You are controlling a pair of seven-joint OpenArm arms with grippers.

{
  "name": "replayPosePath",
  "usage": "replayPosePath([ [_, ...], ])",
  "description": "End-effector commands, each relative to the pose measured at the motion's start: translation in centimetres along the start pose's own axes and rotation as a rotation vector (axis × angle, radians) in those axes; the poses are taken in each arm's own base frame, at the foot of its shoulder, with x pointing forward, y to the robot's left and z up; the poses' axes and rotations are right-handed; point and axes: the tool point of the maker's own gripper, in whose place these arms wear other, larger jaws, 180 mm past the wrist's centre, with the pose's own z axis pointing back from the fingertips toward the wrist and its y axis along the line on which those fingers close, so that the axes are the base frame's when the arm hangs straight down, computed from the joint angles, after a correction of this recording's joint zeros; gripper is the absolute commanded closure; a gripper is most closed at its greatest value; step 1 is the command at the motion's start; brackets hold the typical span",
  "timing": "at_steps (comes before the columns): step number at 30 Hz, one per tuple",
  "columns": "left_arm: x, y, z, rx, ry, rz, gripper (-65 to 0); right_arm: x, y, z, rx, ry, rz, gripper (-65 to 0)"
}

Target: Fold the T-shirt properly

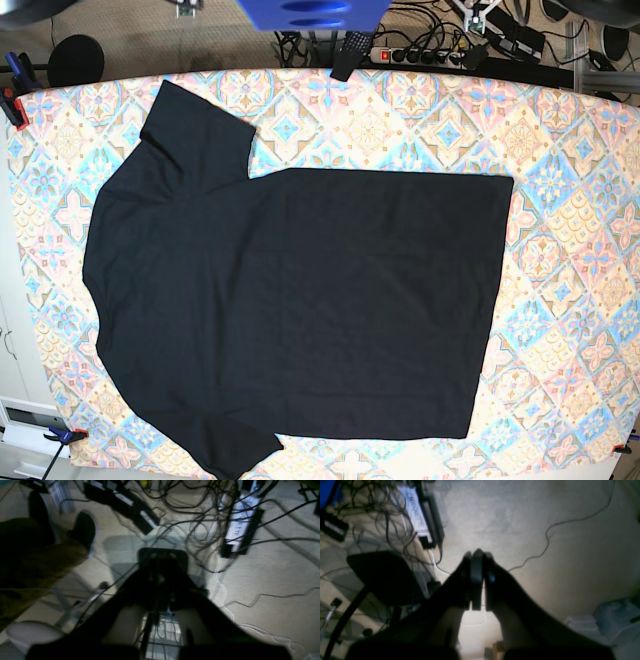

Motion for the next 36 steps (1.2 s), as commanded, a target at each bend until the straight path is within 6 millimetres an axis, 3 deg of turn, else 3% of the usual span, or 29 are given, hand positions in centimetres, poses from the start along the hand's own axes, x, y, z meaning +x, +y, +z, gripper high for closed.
replayPosePath([
  [1, -1.2, 1.2, 0.7, 0.013, 0.008, -0.019, -0.6, -1.7, -0.7, 0.7, -0.011, 0.022, 0.003, -0.3],
  [6, -0.5, 1.4, 3.4, 0.000, -0.082, -0.052, -0.6, -2.1, -3.0, 2.4, -0.042, -0.023, 0.037, -0.2],
  [8, 0.2, 2.5, 4.7, 0.003, -0.124, -0.087, -0.6, -2.7, -3.6, 3.0, -0.052, -0.025, 0.033, -0.2],
  [10, 0.6, 2.5, 6.0, -0.004, -0.158, -0.101, -0.6, -2.4, -5.6, 3.9, -0.100, -0.054, -0.004, -0.2],
  [14, 2.6, 3.2, 9.1, -0.023, -0.246, -0.112, -0.6, -0.3, -10.2, 7.0, -0.206, -0.162, -0.040, -0.2],
  [20, 7.5, 3.3, 14.7, -0.113, -0.401, -0.044, -0.6, 3.8, -13.2, 12.9, -0.278, -0.325, 0.018, -0.2],
  [23, 10.5, 3.2, 17.6, -0.144, -0.490, -0.033, -0.6, 6.2, -13.8, 15.4, -0.297, -0.383, 0.045, -0.2],
  [29, 17.1, 4.8, 23.3, -0.108, -0.703, -0.024, -0.7, 13.4, -12.5, 20.3, -0.296, -0.522, 0.086, -0.2],
  [33, 19.9, 5.6, 24.1, -0.084, -0.772, -0.017, -3.2, 15.1, -12.0, 21.9, -0.297, -0.525, 0.090, -0.2],
  [36, 22.0, 5.6, 23.5, -0.091, -0.755, 0.012, -11.3, 16.6, -11.0, 21.9, -0.276, -0.537, 0.084, -0.2],
])
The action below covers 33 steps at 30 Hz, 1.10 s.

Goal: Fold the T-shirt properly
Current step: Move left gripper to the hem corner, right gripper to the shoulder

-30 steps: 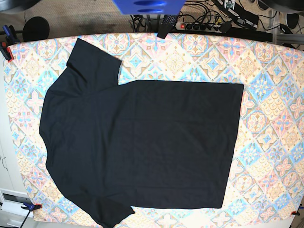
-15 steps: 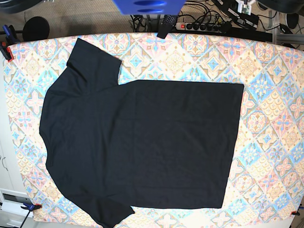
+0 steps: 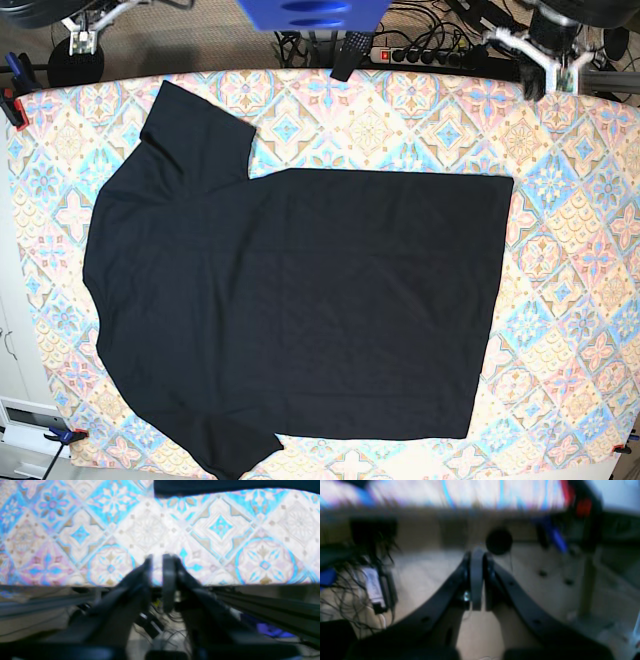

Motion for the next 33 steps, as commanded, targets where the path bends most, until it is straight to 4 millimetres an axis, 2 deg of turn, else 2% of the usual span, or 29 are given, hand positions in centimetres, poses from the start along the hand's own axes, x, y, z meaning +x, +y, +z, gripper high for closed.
replayPosePath([
  [1, 1.5, 0.0, -0.5, -0.006, -0.035, 0.027, -13.9, 2.4, 0.4, -0.1, 0.010, -0.076, 0.002, -0.2],
  [5, 3.6, 0.2, -2.5, -0.033, -0.036, 0.191, -20.0, 3.9, 2.2, -0.6, 0.049, -0.114, -0.011, -0.2],
  [9, 6.4, 0.3, -4.6, -0.086, -0.032, 0.353, -20.0, 5.0, 3.8, -0.9, 0.087, -0.141, -0.020, -0.3],
  [14, 7.7, -1.0, -7.7, -0.211, 0.072, 0.520, -20.7, 5.2, 4.1, -0.9, 0.096, -0.147, -0.021, -0.3],
  [19, 7.6, -1.3, -10.0, -0.246, 0.108, 0.644, -20.8, 5.6, 4.0, -1.1, 0.091, -0.157, -0.025, -0.3],
  [24, 5.9, -1.5, -11.3, -0.230, 0.144, 0.723, -21.2, 5.6, 4.1, -1.1, 0.093, -0.157, -0.025, -0.2],
  [26, 4.8, -1.3, -11.6, -0.217, 0.170, 0.746, -25.3, 5.6, 4.2, -1.1, 0.093, -0.158, -0.028, -0.2],
  [28, 3.9, -1.4, -11.9, -0.207, 0.183, 0.779, -32.3, 6.0, 4.2, -1.2, 0.092, -0.166, -0.031, -0.2],
  [31, 3.7, -0.4, -11.7, -0.173, 0.156, 0.830, -43.7, 6.1, 4.2, -1.2, 0.092, -0.169, -0.034, -0.2],
  [33, 3.8, 0.5, -11.6, -0.148, 0.134, 0.859, -49.1, 6.1, 4.2, -1.2, 0.092, -0.169, -0.034, -0.2],
])
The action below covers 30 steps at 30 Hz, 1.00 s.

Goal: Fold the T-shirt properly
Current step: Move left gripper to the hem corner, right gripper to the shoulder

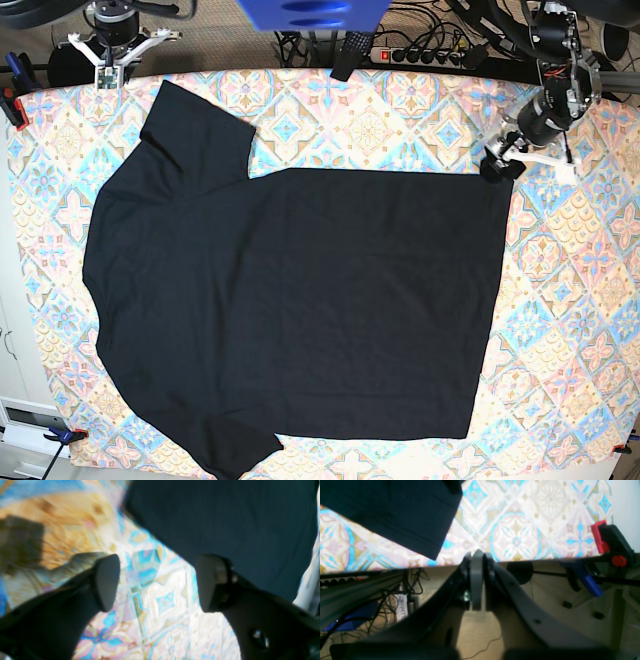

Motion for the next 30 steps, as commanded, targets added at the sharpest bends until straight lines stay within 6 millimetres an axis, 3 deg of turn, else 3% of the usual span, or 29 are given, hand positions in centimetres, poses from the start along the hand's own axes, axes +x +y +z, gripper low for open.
replayPosePath([
  [1, 1.3, -0.2, 0.4, -0.009, -0.034, -0.012, -50.4, 0.5, -0.3, 0.3, -0.006, -0.021, 0.010, -0.2],
  [13, 3.1, 0.1, -2.9, -0.007, -0.034, 0.074, -49.7, 0.5, -0.3, 0.3, -0.006, -0.021, 0.010, -0.2],
  [19, 2.6, -2.7, -4.4, -0.062, -0.008, 0.044, -47.7, 0.5, -0.3, 0.3, -0.006, -0.020, 0.008, -0.2],
  [24, 1.8, -4.9, -5.6, -0.097, 0.004, 0.048, -30.9, 0.4, -0.2, 0.4, -0.002, -0.020, -0.001, -0.7],
  [27, 1.0, -4.7, -6.3, -0.082, 0.025, 0.053, -17.7, 0.5, 0.1, 0.4, 0.024, -0.023, -0.101, -0.7],
  [30, 0.6, -4.2, -6.5, -0.071, 0.036, 0.064, -8.6, 0.6, 1.0, 0.4, 0.078, -0.021, -0.240, -2.0],
])
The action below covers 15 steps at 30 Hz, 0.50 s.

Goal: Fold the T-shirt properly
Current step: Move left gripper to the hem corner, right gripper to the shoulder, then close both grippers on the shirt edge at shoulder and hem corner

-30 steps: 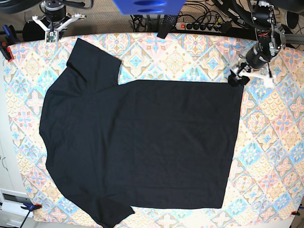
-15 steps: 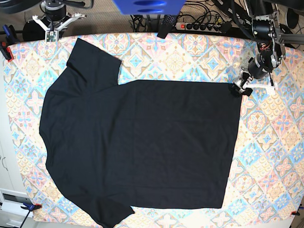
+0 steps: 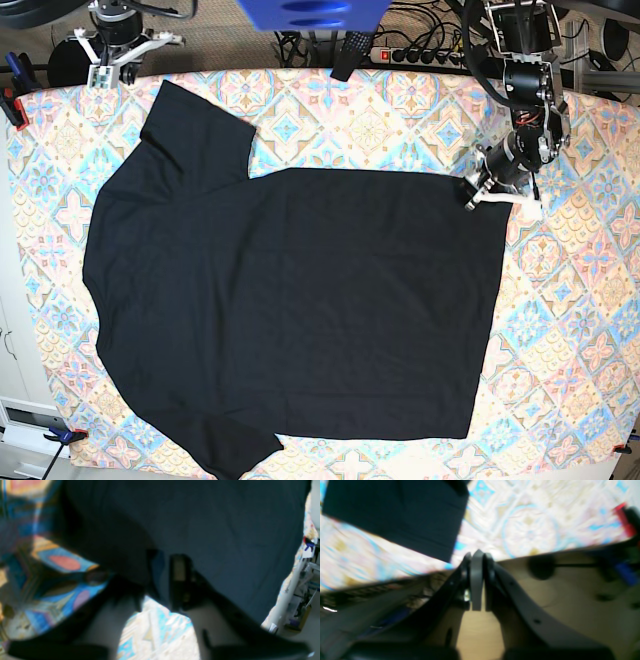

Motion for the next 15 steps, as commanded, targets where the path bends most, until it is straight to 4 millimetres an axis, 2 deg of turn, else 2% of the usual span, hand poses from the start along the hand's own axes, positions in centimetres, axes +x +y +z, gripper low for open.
replayPosePath([
  [1, 1.1, -0.5, 0.3, -0.018, -0.027, -0.009, -6.2, 0.5, -0.3, 0.3, 0.010, -0.010, -0.024, -3.4],
  [3, 0.9, -0.3, 0.4, -0.015, -0.024, -0.008, -2.0, 0.4, -0.1, 0.1, 0.045, 0.015, -0.091, -6.6],
  [4, 1.0, -0.3, 0.4, -0.014, -0.026, -0.007, -0.8, 1.0, 0.2, -0.2, 0.069, 0.012, -0.116, -8.3],
  [8, 0.6, 0.6, 0.7, 0.003, -0.019, -0.004, -1.0, 2.6, 1.3, -1.3, 0.140, 0.014, -0.220, -15.4],
  [12, 0.2, 1.1, 0.9, 0.013, -0.011, -0.003, -1.1, 3.9, 2.5, -2.5, 0.177, 0.034, -0.232, -22.8],
  [15, 0.3, 1.5, 1.2, 0.023, -0.011, -0.011, -1.1, 5.6, 3.4, -3.6, 0.203, 0.025, -0.233, -26.8],
])
